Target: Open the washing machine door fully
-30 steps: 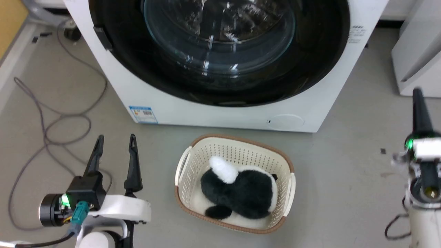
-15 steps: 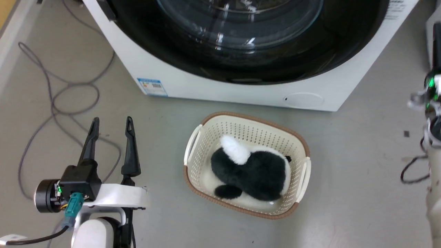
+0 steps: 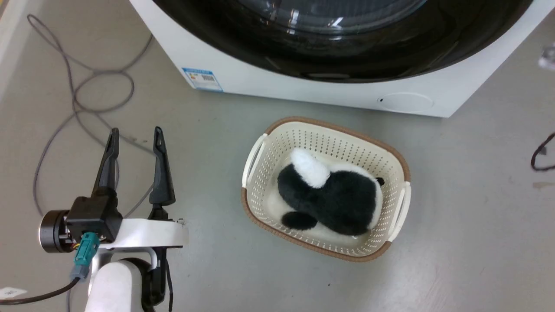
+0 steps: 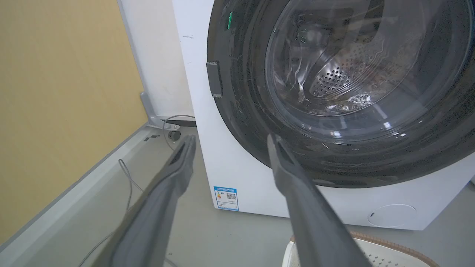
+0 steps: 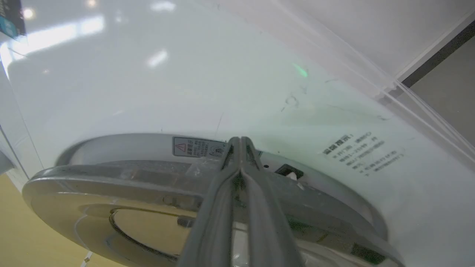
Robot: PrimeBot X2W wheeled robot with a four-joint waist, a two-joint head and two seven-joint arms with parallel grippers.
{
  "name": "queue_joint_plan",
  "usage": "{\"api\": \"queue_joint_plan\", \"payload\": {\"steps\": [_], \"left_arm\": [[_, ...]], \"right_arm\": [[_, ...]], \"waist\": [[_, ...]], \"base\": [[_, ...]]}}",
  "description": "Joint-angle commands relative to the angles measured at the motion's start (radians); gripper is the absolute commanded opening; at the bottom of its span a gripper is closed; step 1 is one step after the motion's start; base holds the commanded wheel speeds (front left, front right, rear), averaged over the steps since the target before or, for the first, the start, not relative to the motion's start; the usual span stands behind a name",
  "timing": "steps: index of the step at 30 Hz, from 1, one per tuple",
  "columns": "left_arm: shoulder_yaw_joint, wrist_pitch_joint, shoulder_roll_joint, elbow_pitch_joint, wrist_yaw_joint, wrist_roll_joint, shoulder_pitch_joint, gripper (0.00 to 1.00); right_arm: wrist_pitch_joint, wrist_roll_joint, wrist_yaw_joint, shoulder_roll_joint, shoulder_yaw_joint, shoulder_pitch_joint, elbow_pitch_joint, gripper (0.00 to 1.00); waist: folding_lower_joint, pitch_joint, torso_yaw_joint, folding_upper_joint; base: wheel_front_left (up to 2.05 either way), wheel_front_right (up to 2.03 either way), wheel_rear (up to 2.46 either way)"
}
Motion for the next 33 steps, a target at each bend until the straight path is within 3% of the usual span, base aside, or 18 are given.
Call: {"api": "queue_joint_plan", "payload": {"steps": [1, 20, 33], "left_arm": [[0.001, -0.009, 0.000, -0.005, 0.005, -0.010, -0.019, 1.00], [0.010, -0.047, 0.000, 0.006, 0.005, -0.015, -0.051, 1.00], [0.026, -0.048, 0.000, 0.025, -0.001, -0.004, -0.006, 1.00]], "right_arm": [[0.005, 0.025, 0.001, -0.012, 0.006, -0.036, 0.017, 0.00], [0.307, 0.239, 0.001, -0.053, 0.163, -0.124, 0.089, 0.00], [0.451, 0.274, 0.001, -0.053, 0.226, 0.037, -0.036, 0.00]], "waist": [[-0.0001, 0.009, 0.006, 0.0000], [-0.0001, 0.046, 0.007, 0.0000], [-0.0001, -0.046, -0.031, 0.0000]], "base": [[0.00, 0.00, 0.00], [0.00, 0.00, 0.00], [0.00, 0.00, 0.00]]}}
